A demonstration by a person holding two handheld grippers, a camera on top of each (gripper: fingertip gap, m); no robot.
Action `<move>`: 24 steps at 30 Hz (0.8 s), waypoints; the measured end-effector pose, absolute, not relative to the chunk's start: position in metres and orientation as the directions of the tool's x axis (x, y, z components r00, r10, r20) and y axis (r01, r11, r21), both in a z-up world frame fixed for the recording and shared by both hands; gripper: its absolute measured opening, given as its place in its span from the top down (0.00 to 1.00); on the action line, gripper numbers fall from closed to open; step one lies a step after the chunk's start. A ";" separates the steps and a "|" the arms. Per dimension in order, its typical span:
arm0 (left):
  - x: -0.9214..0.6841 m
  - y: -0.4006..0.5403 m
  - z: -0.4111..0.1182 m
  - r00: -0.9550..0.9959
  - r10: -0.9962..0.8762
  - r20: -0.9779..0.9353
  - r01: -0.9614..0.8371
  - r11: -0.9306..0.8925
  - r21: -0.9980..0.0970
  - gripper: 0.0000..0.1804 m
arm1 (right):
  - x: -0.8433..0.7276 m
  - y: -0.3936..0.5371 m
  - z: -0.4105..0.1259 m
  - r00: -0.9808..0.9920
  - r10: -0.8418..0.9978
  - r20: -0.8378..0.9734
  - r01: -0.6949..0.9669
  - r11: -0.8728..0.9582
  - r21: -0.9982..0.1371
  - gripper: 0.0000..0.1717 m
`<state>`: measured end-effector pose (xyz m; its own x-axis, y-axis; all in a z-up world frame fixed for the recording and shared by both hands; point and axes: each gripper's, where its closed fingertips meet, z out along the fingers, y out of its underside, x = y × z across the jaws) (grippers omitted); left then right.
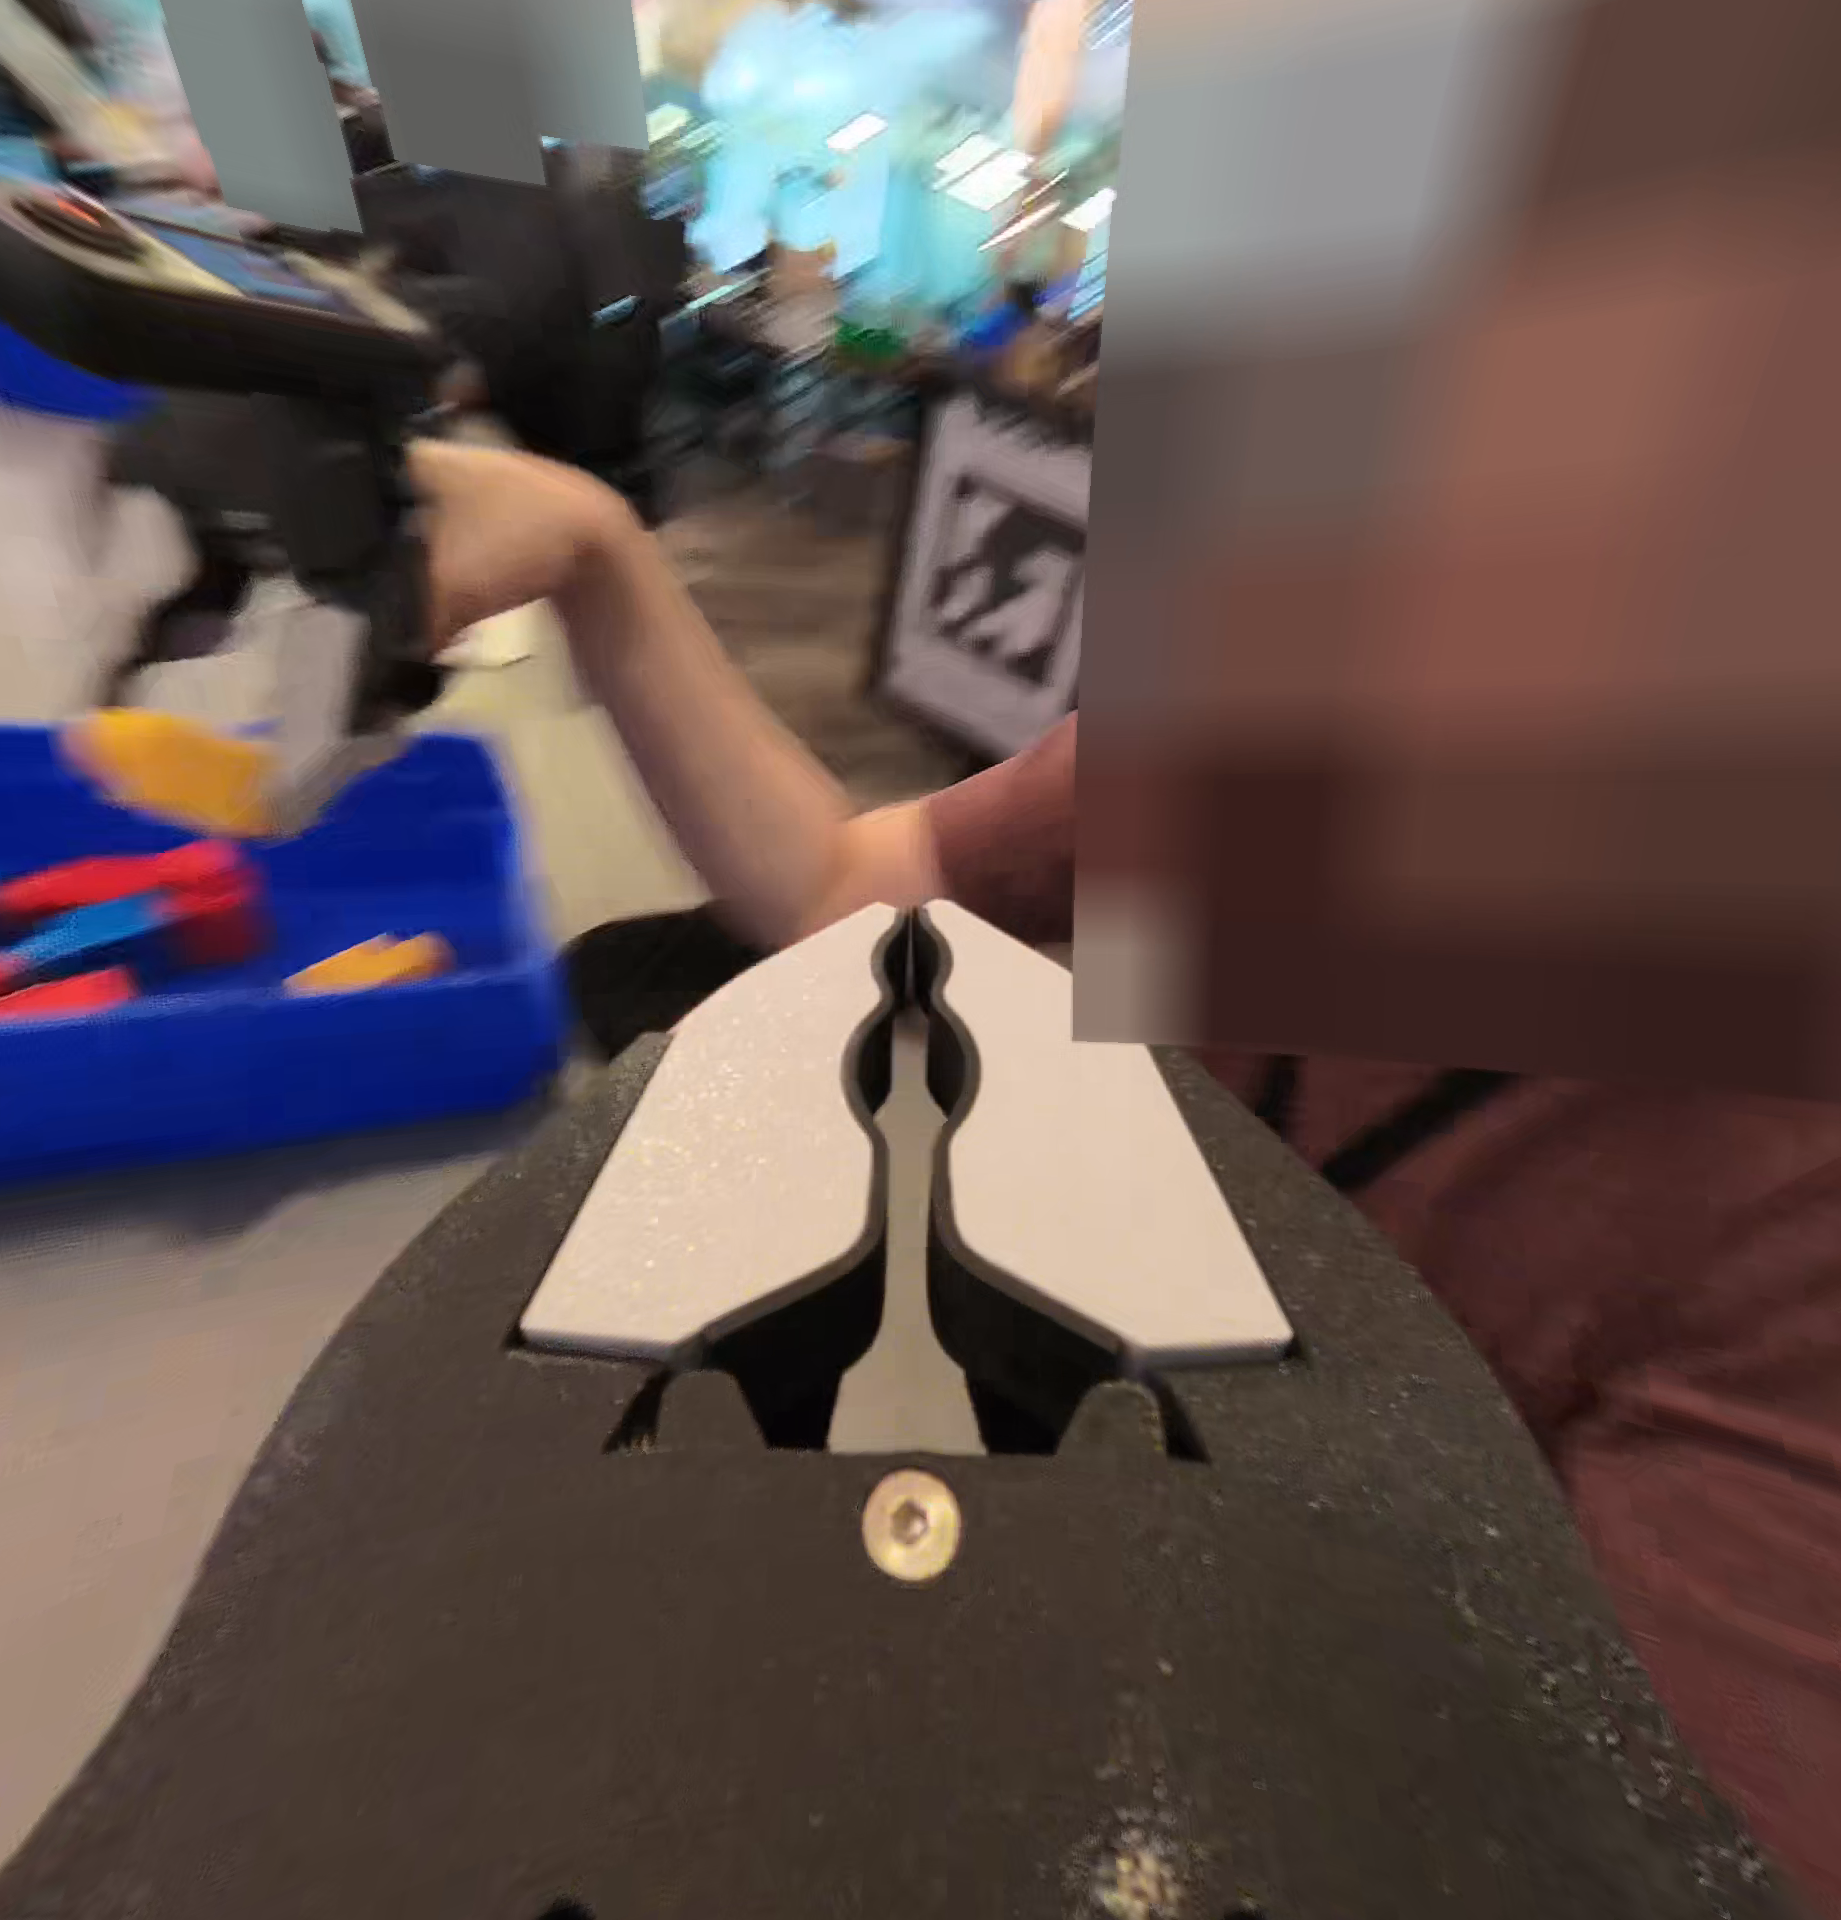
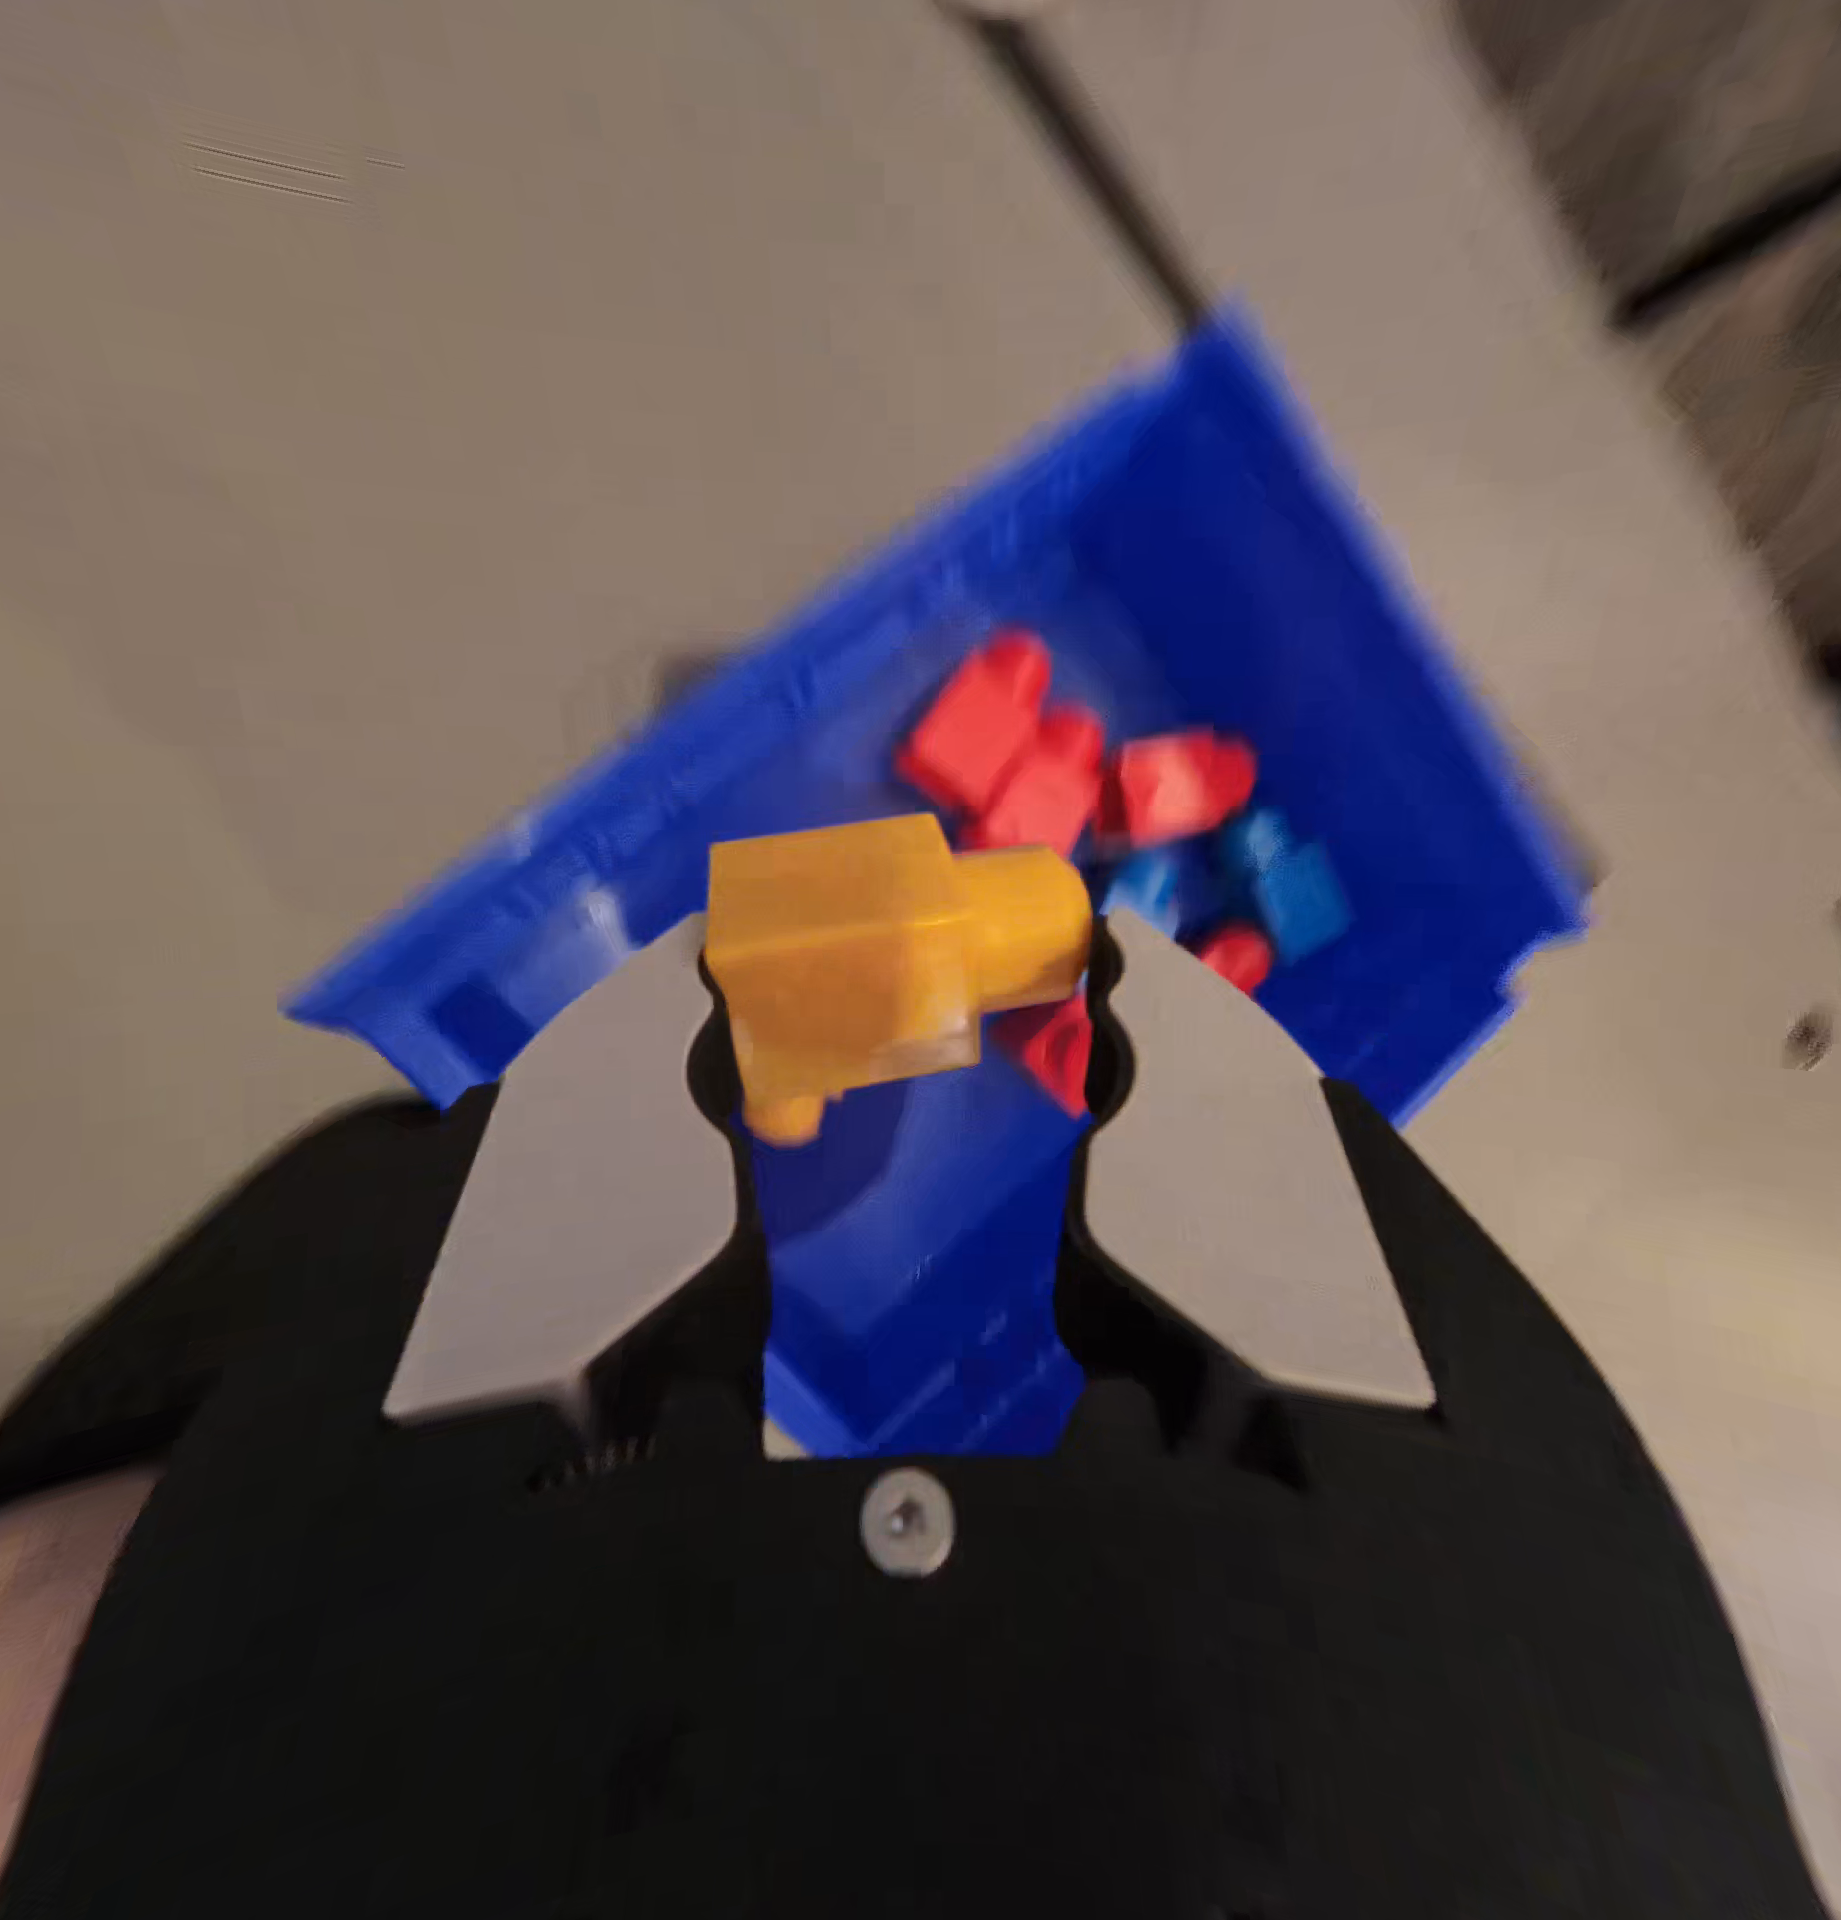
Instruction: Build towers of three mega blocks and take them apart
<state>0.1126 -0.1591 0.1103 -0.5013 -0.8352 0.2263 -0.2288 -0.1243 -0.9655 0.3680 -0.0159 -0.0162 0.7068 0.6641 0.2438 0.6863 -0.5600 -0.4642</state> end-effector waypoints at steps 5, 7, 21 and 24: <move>0.108 -0.148 0.100 -0.352 -0.932 0.089 -0.294 0.020 -0.956 0.94 | 0.421 0.000 -0.079 0.815 0.575 0.070 0.562 -0.756 -0.337 0.61; 0.109 -0.146 0.101 -0.315 -0.948 0.044 -0.292 0.053 -0.955 0.94 | 0.435 0.004 -0.091 0.848 0.524 0.078 0.523 -0.804 -0.283 0.61; 0.095 -0.140 0.107 -0.251 -0.963 -0.101 -0.277 0.171 -0.945 0.93 | 0.430 0.033 -0.053 0.876 0.446 0.186 0.477 -0.738 -0.477 0.56; 0.091 -0.142 0.109 -0.260 -0.960 -0.106 -0.268 0.177 -0.947 0.92 | 0.407 0.039 -0.012 0.863 0.454 0.221 0.484 -0.621 -0.616 0.56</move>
